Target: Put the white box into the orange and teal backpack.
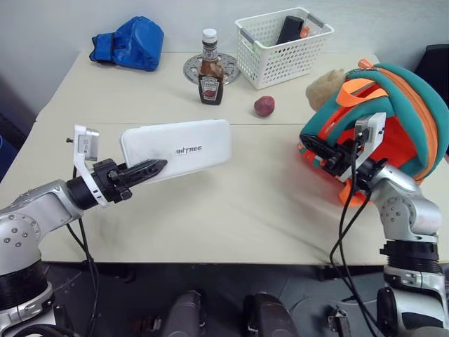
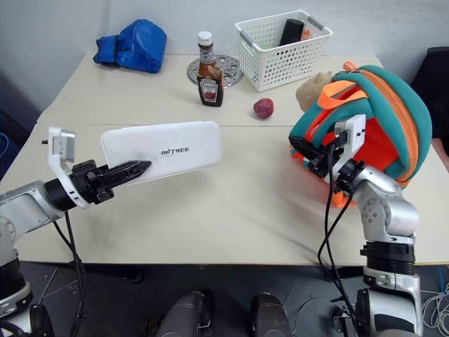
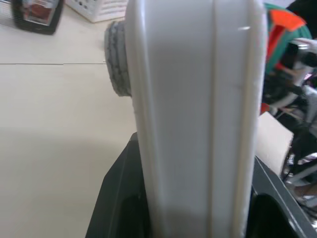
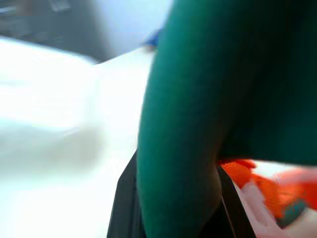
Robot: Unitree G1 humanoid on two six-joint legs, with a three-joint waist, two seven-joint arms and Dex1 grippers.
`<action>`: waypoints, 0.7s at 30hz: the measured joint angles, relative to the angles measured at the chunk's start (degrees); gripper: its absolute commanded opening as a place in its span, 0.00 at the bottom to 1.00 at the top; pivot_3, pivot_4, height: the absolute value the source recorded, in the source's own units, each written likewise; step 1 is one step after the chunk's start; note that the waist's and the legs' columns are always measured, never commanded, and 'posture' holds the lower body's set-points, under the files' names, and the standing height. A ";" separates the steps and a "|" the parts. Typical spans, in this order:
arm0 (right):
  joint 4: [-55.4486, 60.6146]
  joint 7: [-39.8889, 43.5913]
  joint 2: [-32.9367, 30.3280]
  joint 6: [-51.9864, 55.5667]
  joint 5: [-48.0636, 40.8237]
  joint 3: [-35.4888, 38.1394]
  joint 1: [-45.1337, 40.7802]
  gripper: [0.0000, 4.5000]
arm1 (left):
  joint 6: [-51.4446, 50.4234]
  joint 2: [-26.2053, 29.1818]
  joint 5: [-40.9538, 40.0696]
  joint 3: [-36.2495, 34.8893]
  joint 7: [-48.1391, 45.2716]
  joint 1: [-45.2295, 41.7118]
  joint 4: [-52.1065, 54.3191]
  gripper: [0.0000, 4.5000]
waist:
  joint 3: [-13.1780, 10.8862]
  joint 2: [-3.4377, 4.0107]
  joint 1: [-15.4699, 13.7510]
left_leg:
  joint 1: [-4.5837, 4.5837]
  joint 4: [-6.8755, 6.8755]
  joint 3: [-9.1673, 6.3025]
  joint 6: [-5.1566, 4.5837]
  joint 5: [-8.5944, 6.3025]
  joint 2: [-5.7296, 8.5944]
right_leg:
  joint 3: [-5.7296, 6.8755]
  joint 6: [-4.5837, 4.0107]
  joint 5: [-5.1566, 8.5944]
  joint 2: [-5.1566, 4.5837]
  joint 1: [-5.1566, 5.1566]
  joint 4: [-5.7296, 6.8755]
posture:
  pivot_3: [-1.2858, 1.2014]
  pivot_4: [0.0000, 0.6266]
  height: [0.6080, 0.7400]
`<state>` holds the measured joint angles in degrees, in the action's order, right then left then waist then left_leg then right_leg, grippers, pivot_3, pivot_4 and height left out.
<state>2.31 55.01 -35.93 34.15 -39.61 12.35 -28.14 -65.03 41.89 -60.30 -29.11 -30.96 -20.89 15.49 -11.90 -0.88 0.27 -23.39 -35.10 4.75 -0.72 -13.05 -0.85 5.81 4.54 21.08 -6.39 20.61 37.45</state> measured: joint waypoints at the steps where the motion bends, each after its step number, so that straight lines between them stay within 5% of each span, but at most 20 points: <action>1: 1.60 3.18 -2.00 1.79 -1.59 -0.83 0.34 0.00 | 0.67 1.15 0.83 -0.14 -0.03 -0.19 -1.22 0.31 | 0.00 0.00 0.06 | 0.02 0.00 0.01 0.00 -0.04 -0.02 | 0.00 0.00 0.00 0.00 0.00 -0.01 | 0.52 0.24 1.00; 13: 13.06 31.42 -16.17 13.85 -14.75 -8.34 -1.93 0.00 | 3.85 6.40 1.82 1.24 -5.95 -4.40 -4.63 0.31 | -0.32 -0.51 -0.18 | -0.09 -0.01 0.02 -0.02 -0.30 -0.06 | 0.12 0.01 0.00 -0.06 0.00 -0.28 | 0.52 0.24 1.00; 21: 8.48 32.83 -15.20 11.97 -11.20 -12.39 -4.26 0.00 | 3.85 9.02 -2.96 1.24 -13.77 -8.50 -2.85 0.31 | -0.38 -0.62 -0.22 | -0.14 -0.08 0.04 -0.03 -0.34 -0.07 | 0.18 0.02 -0.01 -0.05 -0.04 -0.38 | 0.52 0.24 1.00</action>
<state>10.80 87.84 -51.13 46.12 -50.81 -0.04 -32.39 -61.18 50.91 -63.26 -27.87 -44.73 -29.39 12.65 -12.28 -1.50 0.05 -23.53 -35.19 4.79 -0.75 -13.39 -0.92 6.00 4.55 21.07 -6.44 20.57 37.07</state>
